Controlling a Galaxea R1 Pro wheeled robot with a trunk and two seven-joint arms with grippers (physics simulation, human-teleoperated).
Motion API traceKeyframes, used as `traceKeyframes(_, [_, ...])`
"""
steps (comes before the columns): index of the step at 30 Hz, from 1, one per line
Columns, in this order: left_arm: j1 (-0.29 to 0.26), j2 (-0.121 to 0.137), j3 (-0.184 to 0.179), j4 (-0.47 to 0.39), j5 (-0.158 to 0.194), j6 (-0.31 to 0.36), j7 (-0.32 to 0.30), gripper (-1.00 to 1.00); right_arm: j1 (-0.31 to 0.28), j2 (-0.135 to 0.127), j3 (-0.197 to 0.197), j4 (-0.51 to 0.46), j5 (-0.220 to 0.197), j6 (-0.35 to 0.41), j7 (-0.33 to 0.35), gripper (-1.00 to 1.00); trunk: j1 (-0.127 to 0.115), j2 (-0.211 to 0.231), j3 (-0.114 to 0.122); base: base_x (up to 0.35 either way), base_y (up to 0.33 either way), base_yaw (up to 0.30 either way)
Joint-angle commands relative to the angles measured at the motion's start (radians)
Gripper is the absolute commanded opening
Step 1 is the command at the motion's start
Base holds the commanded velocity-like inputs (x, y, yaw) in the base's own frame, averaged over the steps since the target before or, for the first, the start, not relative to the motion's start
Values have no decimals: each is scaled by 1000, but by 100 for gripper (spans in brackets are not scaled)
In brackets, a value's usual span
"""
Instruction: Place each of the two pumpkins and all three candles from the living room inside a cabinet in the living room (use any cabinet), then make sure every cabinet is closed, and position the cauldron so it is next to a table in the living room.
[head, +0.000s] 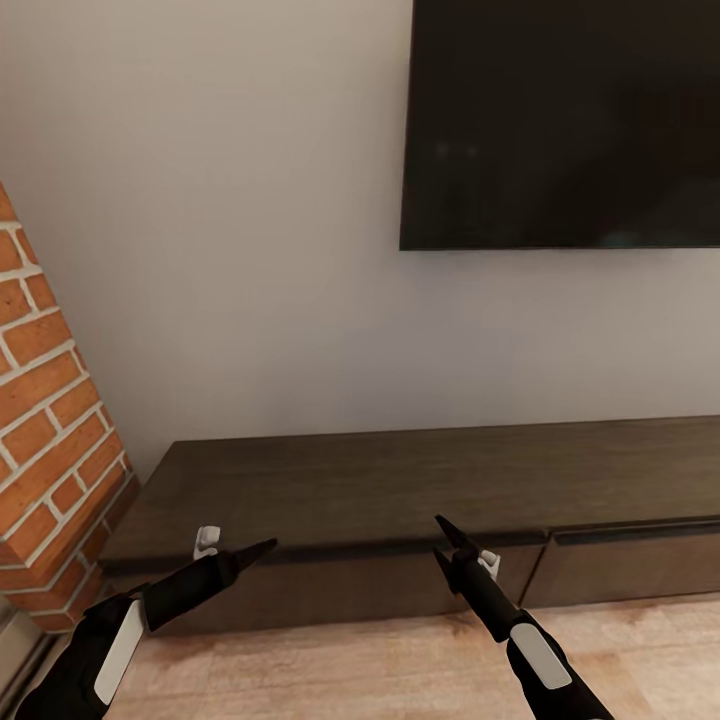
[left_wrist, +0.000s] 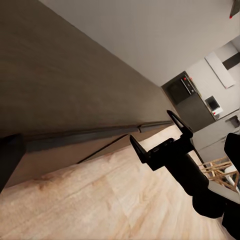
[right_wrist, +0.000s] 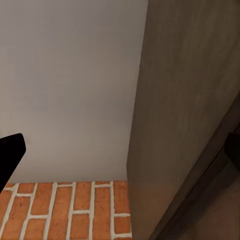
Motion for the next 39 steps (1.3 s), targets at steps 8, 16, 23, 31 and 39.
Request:
traceKeyframes(8, [0,0,0,0,4,9,-1,100,-1,2,-4,2,-6,9,1,100,0,0,-1,12,0,0])
traceKeyframes(16, [0,0,0,0,4,9,-2,100,-1,2,-4,3,-6,9,1,100,11,-21,-10,1,0,0])
traceKeyframes(23, [0,0,0,0,4,9,-2,100,-1,2,-4,4,-6,9,1,100,15,-28,-13,0,0,0])
traceKeyframes(31, [0,0,0,0,5,9,-3,100,-1,1,-4,4,-6,9,1,100,15,-28,-13,0,0,0])
traceKeyframes(39, [0,0,0,0,4,9,-3,100,-1,1,-4,4,-6,9,1,100,27,-49,-23,0,0,0])
